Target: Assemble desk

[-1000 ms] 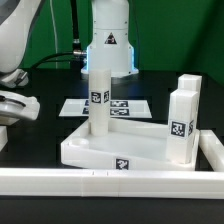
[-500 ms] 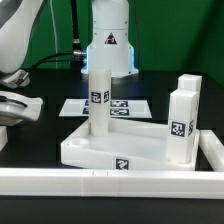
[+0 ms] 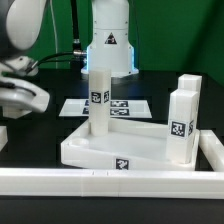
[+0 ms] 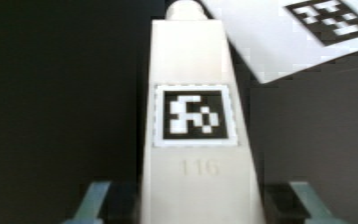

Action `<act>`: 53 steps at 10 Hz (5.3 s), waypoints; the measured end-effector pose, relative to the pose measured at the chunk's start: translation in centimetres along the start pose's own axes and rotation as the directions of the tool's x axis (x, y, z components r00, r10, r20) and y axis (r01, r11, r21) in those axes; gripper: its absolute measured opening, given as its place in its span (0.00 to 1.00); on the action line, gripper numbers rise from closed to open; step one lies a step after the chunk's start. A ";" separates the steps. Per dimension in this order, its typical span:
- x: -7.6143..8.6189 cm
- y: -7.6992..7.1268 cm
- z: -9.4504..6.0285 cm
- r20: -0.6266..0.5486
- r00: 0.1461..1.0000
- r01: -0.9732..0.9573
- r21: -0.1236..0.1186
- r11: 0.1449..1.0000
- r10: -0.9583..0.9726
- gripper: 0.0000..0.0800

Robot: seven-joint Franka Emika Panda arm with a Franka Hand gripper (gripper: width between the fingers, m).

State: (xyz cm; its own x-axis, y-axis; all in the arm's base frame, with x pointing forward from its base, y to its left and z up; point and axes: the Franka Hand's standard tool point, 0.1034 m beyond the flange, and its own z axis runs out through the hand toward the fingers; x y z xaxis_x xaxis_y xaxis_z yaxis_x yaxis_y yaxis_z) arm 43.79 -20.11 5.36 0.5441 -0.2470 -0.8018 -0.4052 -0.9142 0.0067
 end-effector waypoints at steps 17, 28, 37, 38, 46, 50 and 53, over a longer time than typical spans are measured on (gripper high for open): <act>-1.5 -8.6 -8.0 -0.718 0.695 0.011 -0.032 0.999 -0.030 0.36; -3.5 -14.0 -11.5 -0.951 0.302 0.048 -0.054 0.997 -0.066 0.36; -3.3 -15.3 -12.0 -0.970 0.226 0.052 -0.075 0.996 -0.085 0.36; -3.4 -15.6 -12.9 -0.991 0.088 0.042 -0.096 0.995 -0.099 0.36; -2.9 -17.0 -10.9 -0.983 0.120 0.052 -0.136 0.989 -0.141 0.36; -2.3 -16.8 -10.2 -0.980 0.133 0.045 -0.145 0.988 -0.150 0.36; -1.9 -16.9 -9.6 -0.977 0.143 0.041 -0.152 0.988 -0.156 0.36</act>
Offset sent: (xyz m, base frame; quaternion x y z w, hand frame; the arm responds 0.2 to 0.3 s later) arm 0.0000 0.0000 0.0000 0.0000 0.0000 0.0000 1.0000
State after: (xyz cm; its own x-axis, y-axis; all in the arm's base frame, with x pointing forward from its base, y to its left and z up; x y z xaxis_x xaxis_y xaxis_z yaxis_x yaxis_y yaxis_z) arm 56.60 -7.29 12.52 0.8594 -0.2064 0.4679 -0.2660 -0.9618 0.0642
